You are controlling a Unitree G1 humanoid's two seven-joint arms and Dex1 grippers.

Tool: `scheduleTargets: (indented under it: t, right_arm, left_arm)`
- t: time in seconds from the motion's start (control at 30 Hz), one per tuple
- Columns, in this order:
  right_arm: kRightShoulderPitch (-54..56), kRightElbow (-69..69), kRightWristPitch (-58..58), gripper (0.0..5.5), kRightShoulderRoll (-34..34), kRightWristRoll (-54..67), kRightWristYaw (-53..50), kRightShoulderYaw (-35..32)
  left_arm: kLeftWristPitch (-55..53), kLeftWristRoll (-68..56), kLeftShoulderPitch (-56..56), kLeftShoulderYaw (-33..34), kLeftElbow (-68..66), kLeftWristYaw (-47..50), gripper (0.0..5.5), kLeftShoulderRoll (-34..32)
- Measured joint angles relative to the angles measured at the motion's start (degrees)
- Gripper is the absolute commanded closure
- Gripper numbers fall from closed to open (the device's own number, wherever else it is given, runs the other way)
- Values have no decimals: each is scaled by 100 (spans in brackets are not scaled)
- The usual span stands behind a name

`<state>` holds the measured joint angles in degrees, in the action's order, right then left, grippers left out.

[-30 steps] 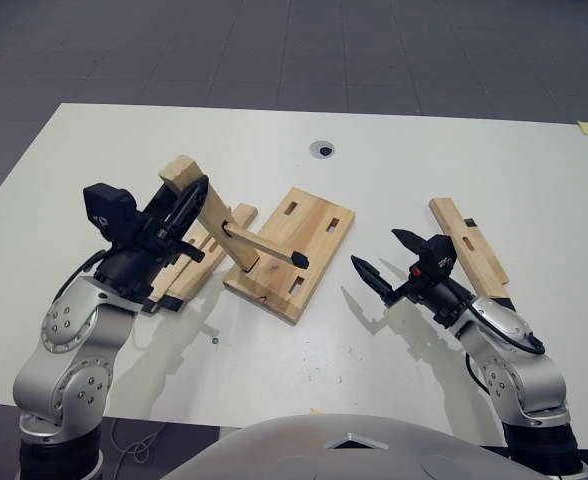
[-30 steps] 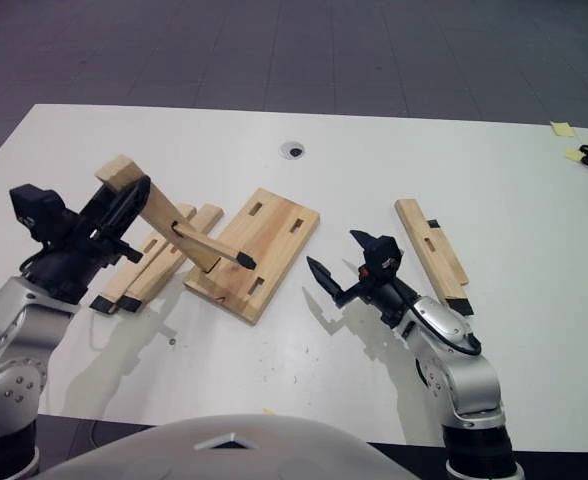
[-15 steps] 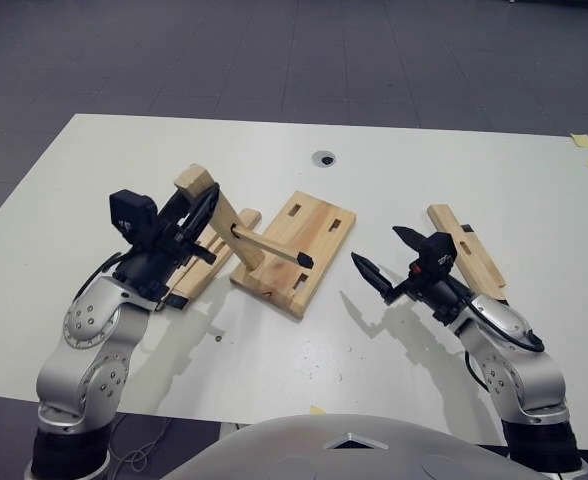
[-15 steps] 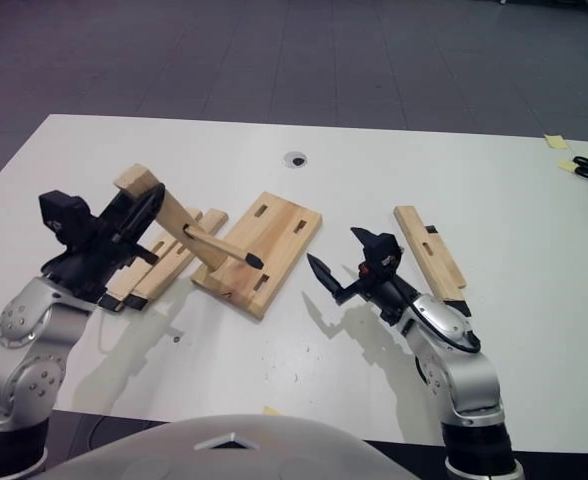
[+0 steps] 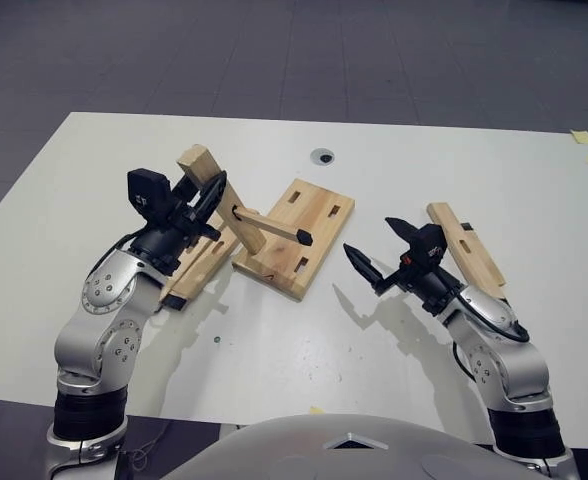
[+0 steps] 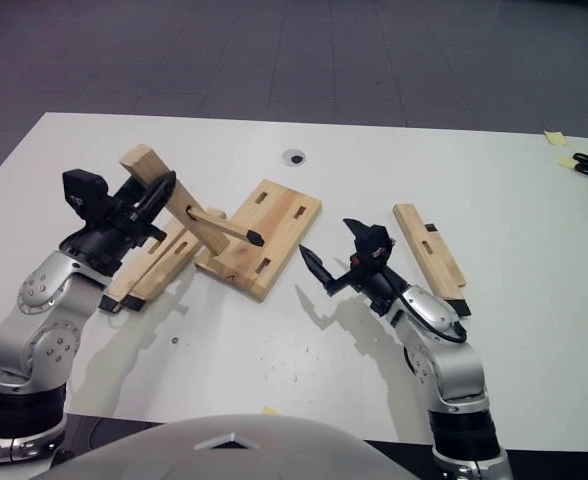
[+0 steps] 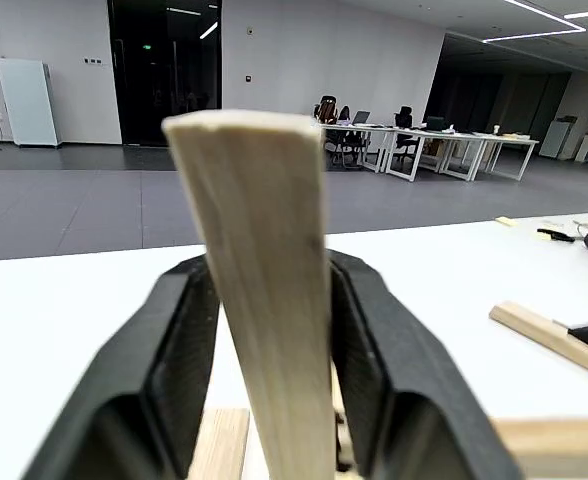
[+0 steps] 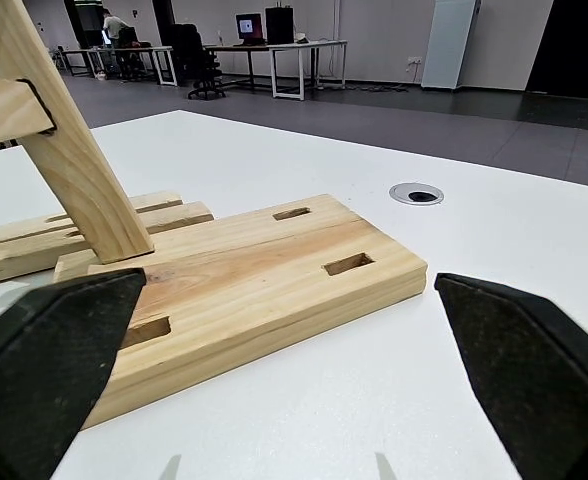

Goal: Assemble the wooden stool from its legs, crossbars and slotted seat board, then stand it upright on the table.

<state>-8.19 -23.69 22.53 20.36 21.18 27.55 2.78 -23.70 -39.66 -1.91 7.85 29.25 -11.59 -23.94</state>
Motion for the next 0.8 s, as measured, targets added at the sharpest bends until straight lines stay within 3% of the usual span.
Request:
scheduleTargets:
  t: [0.3, 0.43, 0.57, 0.8]
  right_arm:
    - [-98, 4, -31, 10, -5, -2, 3, 25]
    - [-189, 3, -58, 10, -52, -9, -32, 37]
    - [-262, -1, -79, 10, -113, -23, -88, 39]
    - [-331, -26, -81, 10, -169, -28, -133, 42]
  left_arm:
    - [-494, -1752, -1745, 1058, 449, 938, 145, -16]
    - [-777, -1567, -1657, 1636, -357, 689, 81, -887]
    - [-1258, -545, -169, 1152, -1169, -513, 14, -1827]
    - [-1279, 455, 292, 224, -1273, -1297, 12, -2028]
